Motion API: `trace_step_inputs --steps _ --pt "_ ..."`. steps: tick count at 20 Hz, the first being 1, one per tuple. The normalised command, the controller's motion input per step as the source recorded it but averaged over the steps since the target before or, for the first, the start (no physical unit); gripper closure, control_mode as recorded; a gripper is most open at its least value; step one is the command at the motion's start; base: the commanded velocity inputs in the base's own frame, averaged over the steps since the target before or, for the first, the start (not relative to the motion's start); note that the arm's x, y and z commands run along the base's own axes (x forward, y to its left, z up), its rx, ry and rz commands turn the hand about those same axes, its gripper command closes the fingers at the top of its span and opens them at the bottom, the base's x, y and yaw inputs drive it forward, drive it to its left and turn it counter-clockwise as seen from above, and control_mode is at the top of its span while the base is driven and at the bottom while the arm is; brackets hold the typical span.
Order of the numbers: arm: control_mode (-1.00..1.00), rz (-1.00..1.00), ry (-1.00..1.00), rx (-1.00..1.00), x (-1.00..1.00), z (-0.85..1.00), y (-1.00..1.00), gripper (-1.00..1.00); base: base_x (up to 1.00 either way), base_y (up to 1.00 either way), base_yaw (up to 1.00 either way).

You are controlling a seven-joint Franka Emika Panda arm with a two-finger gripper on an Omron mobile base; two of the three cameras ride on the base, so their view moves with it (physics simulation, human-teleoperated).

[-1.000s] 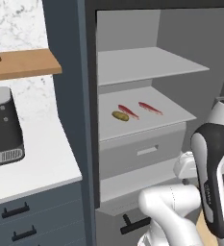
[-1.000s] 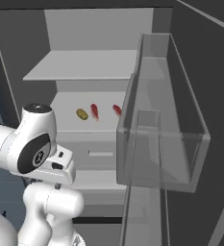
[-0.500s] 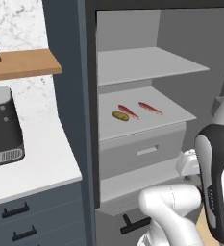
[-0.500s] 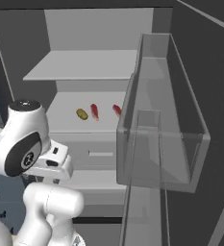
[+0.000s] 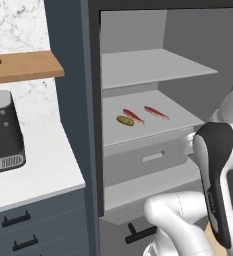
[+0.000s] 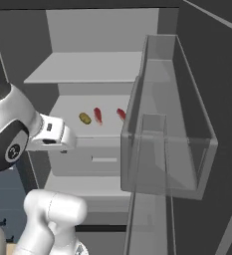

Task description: Place one potato and one steak in each tupperware on the nearby counter, to pack two identical lunches.

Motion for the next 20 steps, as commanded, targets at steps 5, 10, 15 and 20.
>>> trace_step_inputs --steps 5,10,15,20 --pt "-1.0 0.0 -0.01 -0.01 1.0 -0.33 -0.4 -1.0 0.0 0.0 0.0" --pt "-1.0 0.0 0.0 0.0 1.0 -0.46 -0.72 -1.0 0.0 0.0 0.0" --pt "-1.0 0.01 -0.03 0.0 1.0 0.06 -0.45 -1.0 0.0 0.0 0.0" --pt "-1.0 0.07 -0.08 0.01 1.0 0.32 -0.05 -1.0 0.0 0.0 0.0"
